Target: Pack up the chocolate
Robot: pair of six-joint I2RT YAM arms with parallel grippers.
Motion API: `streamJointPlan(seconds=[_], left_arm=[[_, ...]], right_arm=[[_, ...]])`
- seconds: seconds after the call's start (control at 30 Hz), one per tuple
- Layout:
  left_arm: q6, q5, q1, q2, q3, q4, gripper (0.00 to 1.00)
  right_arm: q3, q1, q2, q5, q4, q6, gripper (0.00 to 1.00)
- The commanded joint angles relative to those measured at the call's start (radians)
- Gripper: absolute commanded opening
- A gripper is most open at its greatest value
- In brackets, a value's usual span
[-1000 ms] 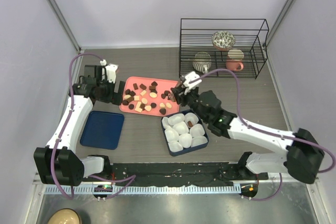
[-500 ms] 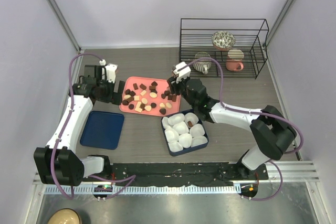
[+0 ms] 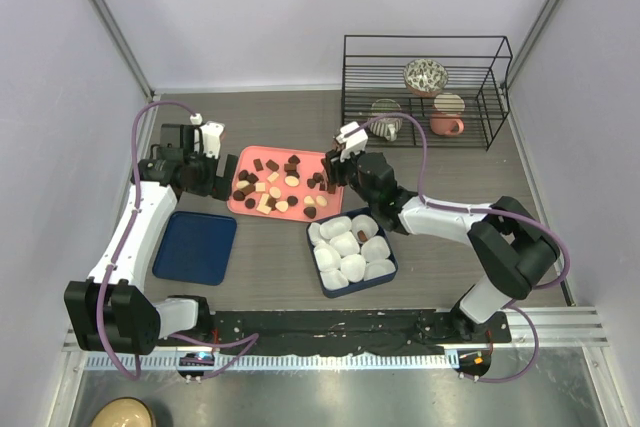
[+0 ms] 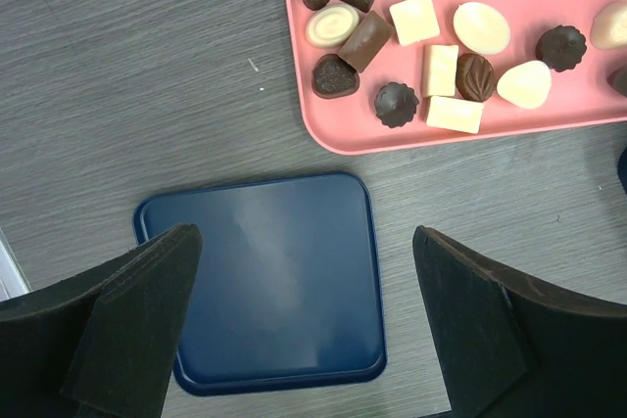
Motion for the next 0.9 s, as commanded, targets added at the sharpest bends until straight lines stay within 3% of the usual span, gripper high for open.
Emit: streamJointPlan(seconds=[0.0, 0.4, 0.87], left_arm=[[0.011, -0.005, 0.004, -0.024, -0.005, 0.018, 0.95], [0.017, -0.007, 0.003, -0.034, -0.006, 0.014, 0.95], [0.009, 0.007, 0.004, -0.031, -0.008, 0.017, 0.95]], right_arm=[[-0.031, -0.002, -0.028, -0.025, 0.064, 0.056, 0.49], [-0.049, -0.002, 0.004, 0.013, 0.051, 0.05, 0.49], [-0.097, -0.027, -0.085, 0.05, 0.025, 0.024, 0.49]])
